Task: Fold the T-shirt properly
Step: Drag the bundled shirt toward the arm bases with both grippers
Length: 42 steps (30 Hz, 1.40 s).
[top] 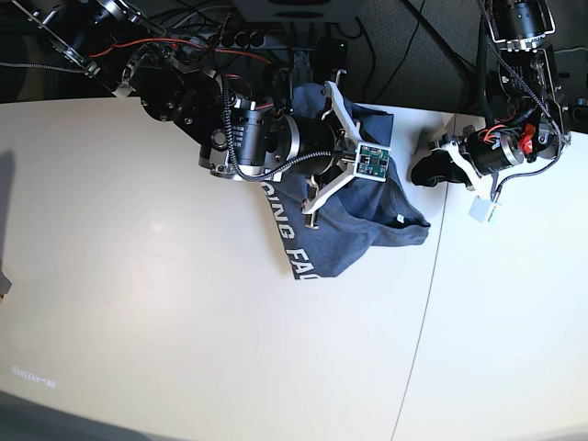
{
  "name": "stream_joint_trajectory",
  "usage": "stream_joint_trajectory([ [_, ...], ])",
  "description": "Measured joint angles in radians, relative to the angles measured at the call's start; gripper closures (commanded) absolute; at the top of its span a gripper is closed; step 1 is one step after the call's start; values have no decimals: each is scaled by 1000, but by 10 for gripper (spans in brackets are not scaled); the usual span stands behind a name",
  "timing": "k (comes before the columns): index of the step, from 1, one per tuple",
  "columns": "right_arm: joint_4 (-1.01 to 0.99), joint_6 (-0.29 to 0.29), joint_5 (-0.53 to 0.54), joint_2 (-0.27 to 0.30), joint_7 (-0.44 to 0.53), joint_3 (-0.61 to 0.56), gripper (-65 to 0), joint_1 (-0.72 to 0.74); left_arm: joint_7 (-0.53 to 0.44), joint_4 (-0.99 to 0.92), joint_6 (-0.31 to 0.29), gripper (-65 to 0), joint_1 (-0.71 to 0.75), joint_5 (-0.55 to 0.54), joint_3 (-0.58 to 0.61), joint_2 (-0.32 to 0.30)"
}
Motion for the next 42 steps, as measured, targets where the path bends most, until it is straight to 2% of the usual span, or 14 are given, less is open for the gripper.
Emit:
stream_joint_trajectory([
  [4, 0, 0, -39, 0, 0, 0, 0, 0, -8, 0, 1, 0, 48, -14, 0, -5],
  [11, 0, 0, -43, 0, 0, 0, 0, 0, -35, 3, 0, 0, 117, -60, 3, -6],
  [15, 0, 0, -40, 0, 2, 0, 0, 0, -56, 12, -4, 0, 132, -54, 75, -11],
  [21, 0, 0, 6, -4, 7, 0, 0, 0, -226, 22, -25, 0, 124, 94, 228, 38],
  [22, 0, 0, 5, -8, 7, 0, 0, 0, -231, 22, -26, 0, 119, 107, 246, 45],
  [26, 0, 0, 10, -45, -2, 1, 0, 0, -214, 21, -26, 0, 87, 151, 288, 95],
  [30, 0, 0, 24, -69, -1, 4, 0, 1, -195, 16, -26, 0, 68, 161, 289, 114],
  [36, 0, 0, 28, -70, -2, 4, 0, 0, -163, 13, -25, 0, 50, 158, 284, 121],
  [39, 0, 0, 47, -70, -5, 3, -193, 0, -153, 13, -25, 0, 49, 151, 272, 122],
  [40, 0, 0, 57, -70, -4, 1, -237, 0, -149, 13, -25, 0, 49, 148, 266, 125],
  [42, 0, 0, 77, -72, -4, 1, -267, 0, -148, 13, -25, 0, 49, 139, 248, 129],
])
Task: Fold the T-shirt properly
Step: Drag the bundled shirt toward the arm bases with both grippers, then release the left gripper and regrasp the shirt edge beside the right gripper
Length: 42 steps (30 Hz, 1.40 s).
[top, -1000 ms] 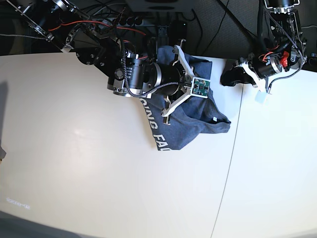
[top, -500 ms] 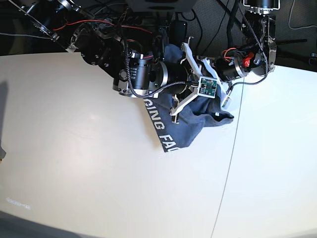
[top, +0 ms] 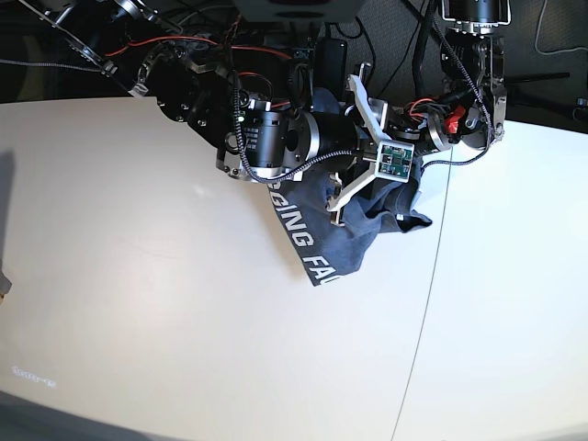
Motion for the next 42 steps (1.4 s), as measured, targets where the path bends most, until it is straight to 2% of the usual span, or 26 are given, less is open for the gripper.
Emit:
stream_joint_trajectory([
  [5, 0, 0, -15, -1, 12, 4, -267, 1, 50, -2, 0, 0, 0, -31, -100, 6],
  [7, 0, 0, -47, -6, 12, 31, -265, 3, 74, -5, 0, 0, 0, -74, -143, -10],
  [14, -1, 0, -53, -9, 44, 234, -264, 19, 125, -11, 0, 0, 11, -132, -232, -64],
  [16, -1, 0, -49, -6, 45, 285, -209, 19, 158, -11, 0, 0, 14, -161, -245, -82],
  [19, -4, 0, -50, 2, 45, 335, -29, 18, 210, -13, 0, 0, 17, -217, -250, -101],
  [20, -11, 0, -47, 6, 47, 342, 0, 16, 227, -13, 0, 0, 17, -241, -250, -101],
  [23, -61, 0, -53, 27, 50, 347, 0, 11, 266, -13, 0, 0, 19, -319, -249, -98],
  [28, -193, 0, -166, 53, 88, 348, 0, 8, 290, 74, 0, 0, 40, -362, -250, -98],
  [36, -296, 0, -165, 55, 126, 352, 0, 8, 291, 382, 2, 0, 99, -385, -249, -95],
  [42, -352, 0, -162, 55, 142, 352, 0, 12, 294, 468, 3, 0, 166, -415, -236, -95],
])
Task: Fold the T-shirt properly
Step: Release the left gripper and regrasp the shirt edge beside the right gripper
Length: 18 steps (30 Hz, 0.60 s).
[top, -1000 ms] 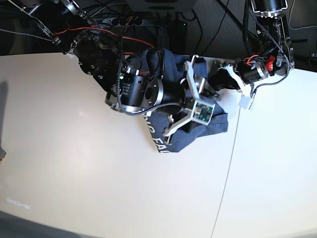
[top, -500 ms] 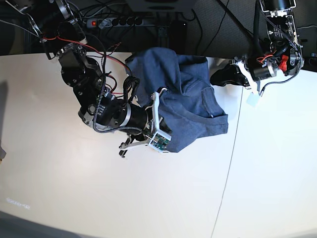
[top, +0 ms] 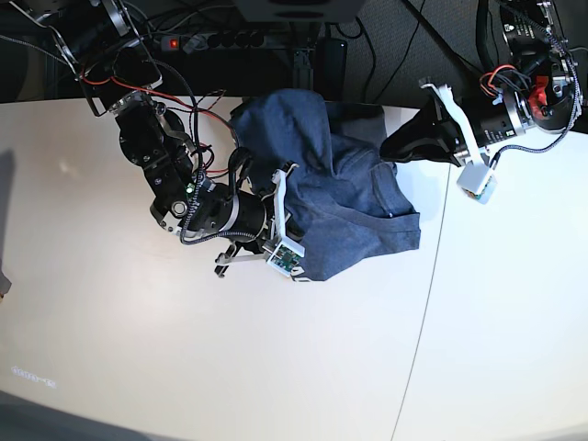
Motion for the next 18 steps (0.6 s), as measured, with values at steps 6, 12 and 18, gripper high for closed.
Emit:
stream_joint_trajectory([
  [6, -31, 0, 4, 0, 1, 0, 0, 0, 0, 1, 0, 0, 43, -2, 121, 0],
  [12, -31, 0, 7, -3, 0, 0, 0, 2, 0, 1, 0, 0, 28, 31, 248, 5],
  [18, -32, 0, 13, -3, 0, 0, 0, 2, -111, 1, 0, -237, -36, 190, 253, 47],
])
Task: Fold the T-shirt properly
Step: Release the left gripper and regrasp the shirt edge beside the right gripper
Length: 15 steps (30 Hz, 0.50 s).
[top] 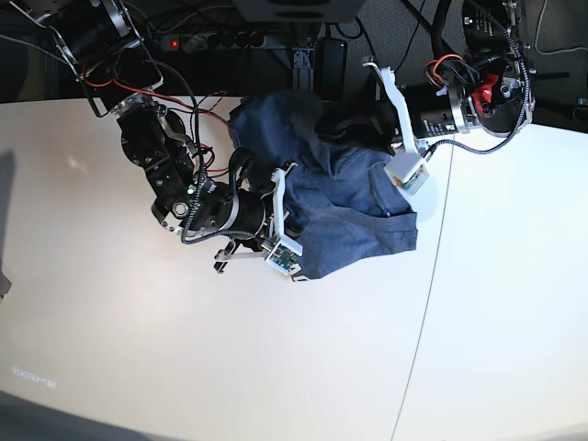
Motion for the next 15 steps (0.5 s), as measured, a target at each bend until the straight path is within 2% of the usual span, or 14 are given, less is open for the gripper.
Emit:
stream_joint_trajectory([
  [2, 0, 0, 18, 0, -5, 0, 0, 0, -57, 0, 0, -285, -5, 70, 0, 0],
  [4, 0, 0, 29, 0, -12, 0, 0, 0, -78, 0, 0, -289, -2, 100, 0, 0],
  [15, 0, 0, 32, 0, -16, 0, 0, 0, -111, -48, 0, -319, -2, 142, 1, 0],
])
